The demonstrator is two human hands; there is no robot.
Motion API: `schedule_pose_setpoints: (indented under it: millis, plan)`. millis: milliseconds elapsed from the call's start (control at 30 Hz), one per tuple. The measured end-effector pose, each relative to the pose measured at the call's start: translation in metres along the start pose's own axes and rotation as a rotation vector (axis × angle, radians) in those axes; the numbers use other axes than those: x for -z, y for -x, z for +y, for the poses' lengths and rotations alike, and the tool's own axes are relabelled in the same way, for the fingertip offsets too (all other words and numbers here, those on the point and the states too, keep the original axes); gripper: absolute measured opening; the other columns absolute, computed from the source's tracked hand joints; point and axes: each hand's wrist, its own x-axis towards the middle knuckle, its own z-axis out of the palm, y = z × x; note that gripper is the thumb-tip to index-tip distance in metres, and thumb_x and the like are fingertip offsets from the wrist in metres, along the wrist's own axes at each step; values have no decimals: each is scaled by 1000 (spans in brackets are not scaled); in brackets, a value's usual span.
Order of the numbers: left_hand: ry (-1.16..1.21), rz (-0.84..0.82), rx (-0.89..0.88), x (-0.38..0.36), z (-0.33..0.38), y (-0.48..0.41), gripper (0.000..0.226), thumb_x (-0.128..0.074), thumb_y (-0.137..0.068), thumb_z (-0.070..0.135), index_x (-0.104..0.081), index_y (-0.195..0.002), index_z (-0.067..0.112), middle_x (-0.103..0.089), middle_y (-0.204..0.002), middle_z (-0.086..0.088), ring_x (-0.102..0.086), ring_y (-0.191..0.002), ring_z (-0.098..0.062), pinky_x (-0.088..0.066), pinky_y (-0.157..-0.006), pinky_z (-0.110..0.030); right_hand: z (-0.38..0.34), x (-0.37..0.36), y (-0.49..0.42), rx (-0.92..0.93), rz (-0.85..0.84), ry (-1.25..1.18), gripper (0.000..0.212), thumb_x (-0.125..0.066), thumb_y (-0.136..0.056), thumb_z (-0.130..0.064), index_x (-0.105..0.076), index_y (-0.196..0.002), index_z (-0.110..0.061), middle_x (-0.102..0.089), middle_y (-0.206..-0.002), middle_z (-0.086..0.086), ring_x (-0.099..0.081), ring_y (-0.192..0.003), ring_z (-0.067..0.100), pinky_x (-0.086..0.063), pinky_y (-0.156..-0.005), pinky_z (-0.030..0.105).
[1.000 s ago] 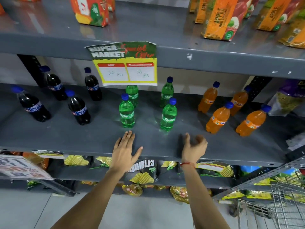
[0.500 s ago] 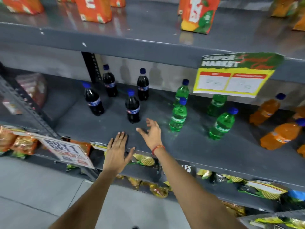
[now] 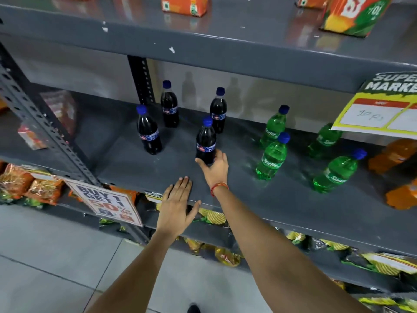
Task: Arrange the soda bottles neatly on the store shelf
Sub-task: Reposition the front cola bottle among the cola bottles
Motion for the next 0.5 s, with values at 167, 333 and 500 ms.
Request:
schedule_pose_setpoints:
  millis: [167,333,500]
  plan:
    - [-1,-2,10,-3,-3,0,63,-30,-91,50,-45,-132,4,-48,-140,-13,-40,-132,-26,-29,-108,-42,-3,1,-1,11,-20,26,53,-74,-76,-24,-51,-118,-1,-55,-111,20,-50,-107,30,-41,-93,35]
    - [46,-10,5,1,-4,-3,62,-32,-91,49,-46,-132,4,-48,-140,-13,-40,-132,-26,-28,-109,-43,-4,5,1,-3,-63,34,56,-73,-77,-24,-48,-123,-3,-53,-116,19,-48,-113,30,-41,-97,36]
    - [247,34,69,19,-5,-13,33,-54,-91,25,-62,-116,5,-61,-125,-15,-54,-119,-30,-41,-100,-41,-6,30,16,38,-68,13,36,-69,-80,-17,-57,-113,-6,-56,-111,16,-57,-104,30,-45,-97,37]
